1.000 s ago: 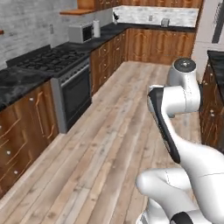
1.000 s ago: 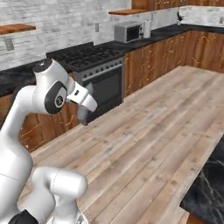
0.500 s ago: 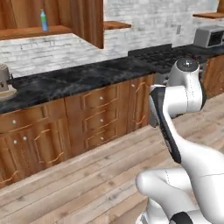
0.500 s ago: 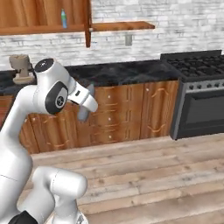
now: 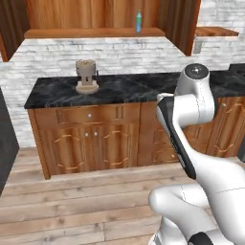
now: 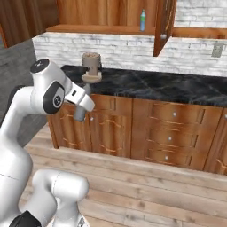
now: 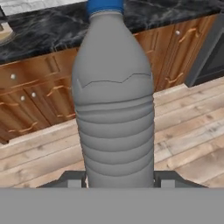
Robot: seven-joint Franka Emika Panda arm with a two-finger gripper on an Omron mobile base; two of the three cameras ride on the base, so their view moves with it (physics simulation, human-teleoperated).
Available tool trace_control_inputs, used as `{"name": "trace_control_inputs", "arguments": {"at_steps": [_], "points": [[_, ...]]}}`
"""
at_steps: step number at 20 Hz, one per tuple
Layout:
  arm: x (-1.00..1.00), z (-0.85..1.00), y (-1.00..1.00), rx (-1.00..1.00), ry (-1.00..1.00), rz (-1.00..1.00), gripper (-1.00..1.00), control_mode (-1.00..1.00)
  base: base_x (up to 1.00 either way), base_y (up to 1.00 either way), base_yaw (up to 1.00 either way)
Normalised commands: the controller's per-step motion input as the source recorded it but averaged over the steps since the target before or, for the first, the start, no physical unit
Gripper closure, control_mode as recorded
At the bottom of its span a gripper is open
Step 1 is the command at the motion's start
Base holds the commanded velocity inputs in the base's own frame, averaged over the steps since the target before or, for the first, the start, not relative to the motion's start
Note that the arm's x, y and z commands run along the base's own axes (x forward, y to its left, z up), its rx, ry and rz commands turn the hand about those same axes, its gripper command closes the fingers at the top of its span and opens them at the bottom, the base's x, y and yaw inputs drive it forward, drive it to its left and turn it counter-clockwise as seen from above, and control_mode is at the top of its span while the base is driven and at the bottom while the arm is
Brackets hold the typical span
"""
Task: Pick the bottled water, boxed drink, bottled water from the counter and place them in the open cabinet.
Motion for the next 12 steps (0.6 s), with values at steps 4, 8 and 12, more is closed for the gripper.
{"name": "trace_control_inputs", "arguments": {"at_steps": [4, 8, 12], "points": [[0.0, 0.0, 0.0, 0.0, 0.0, 0.0, 1.0, 1.0, 0.33, 0.13, 0.0], [0.0, 0.0, 0.0, 0.0, 0.0, 0.0, 1.0, 1.0, 1.0, 0.56, -0.03], [0.0, 0.0, 0.0, 0.0, 0.0, 0.0, 1.0, 1.0, 1.0, 0.39, -0.23]]}}
